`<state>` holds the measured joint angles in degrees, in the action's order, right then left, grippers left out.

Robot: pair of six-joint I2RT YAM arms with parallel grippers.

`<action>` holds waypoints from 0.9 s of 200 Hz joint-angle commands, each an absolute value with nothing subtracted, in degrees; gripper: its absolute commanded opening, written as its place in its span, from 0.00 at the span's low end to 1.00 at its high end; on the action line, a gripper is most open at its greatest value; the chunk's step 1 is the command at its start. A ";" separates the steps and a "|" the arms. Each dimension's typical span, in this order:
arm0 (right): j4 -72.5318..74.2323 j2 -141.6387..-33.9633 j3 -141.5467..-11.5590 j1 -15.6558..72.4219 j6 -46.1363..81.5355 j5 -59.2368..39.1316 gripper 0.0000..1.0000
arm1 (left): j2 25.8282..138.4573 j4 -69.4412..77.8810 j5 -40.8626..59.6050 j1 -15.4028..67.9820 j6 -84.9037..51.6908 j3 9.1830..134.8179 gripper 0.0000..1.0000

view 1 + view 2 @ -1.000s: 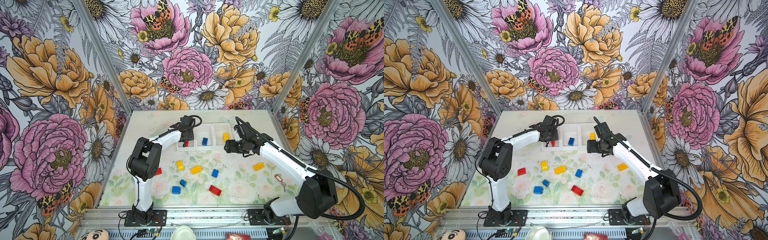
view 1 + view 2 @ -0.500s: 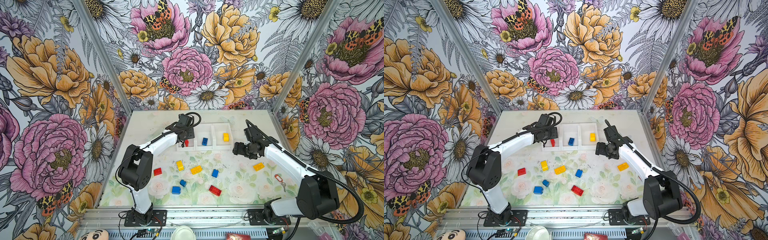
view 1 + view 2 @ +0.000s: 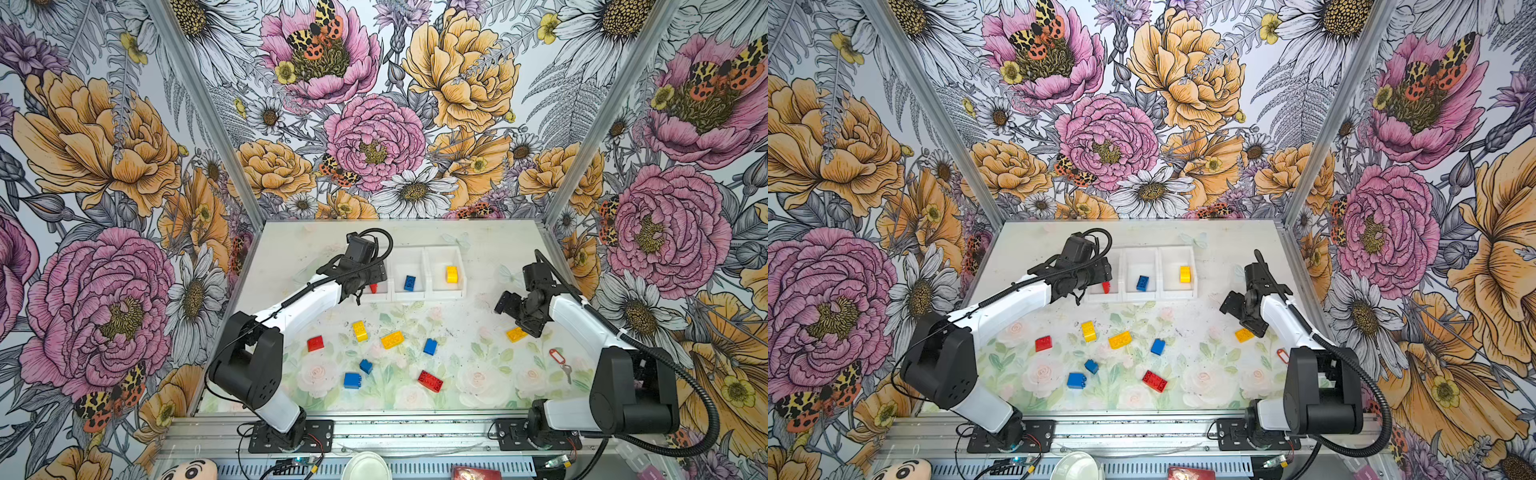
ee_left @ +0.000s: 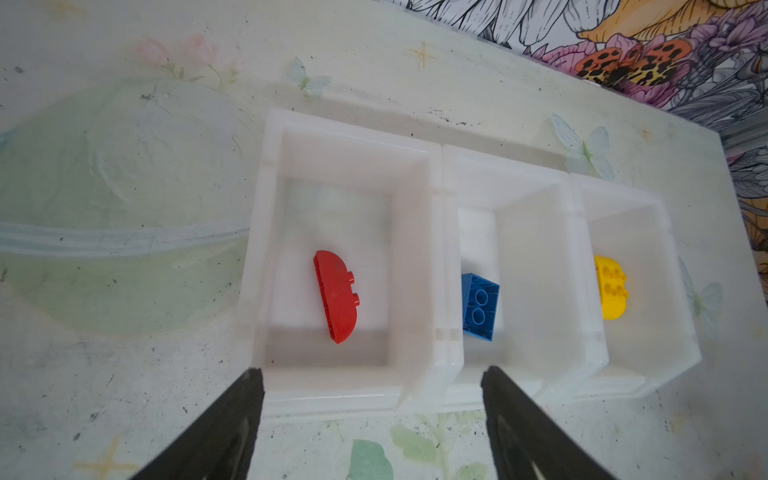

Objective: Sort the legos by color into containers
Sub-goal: 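Lower the right gripper and grasp the yellow 2x4 brick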

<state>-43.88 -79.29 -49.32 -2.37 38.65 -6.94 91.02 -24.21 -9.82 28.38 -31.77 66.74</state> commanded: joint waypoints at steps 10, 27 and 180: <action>-43.07 -77.53 -47.87 -4.94 40.73 -7.78 0.89 | 88.48 -21.50 -8.42 28.84 -33.66 64.91 0.86; -43.08 -78.10 -47.38 -5.85 40.87 -7.60 0.87 | 87.66 -20.81 -8.03 28.83 -34.30 64.02 0.88; -39.53 -84.98 -45.01 -6.95 42.00 -5.35 0.63 | 85.56 -17.67 -6.96 29.34 -35.42 60.67 0.93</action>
<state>-41.15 -83.74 -45.89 -6.79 41.36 -7.11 87.18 -19.38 -8.01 28.77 -34.61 61.45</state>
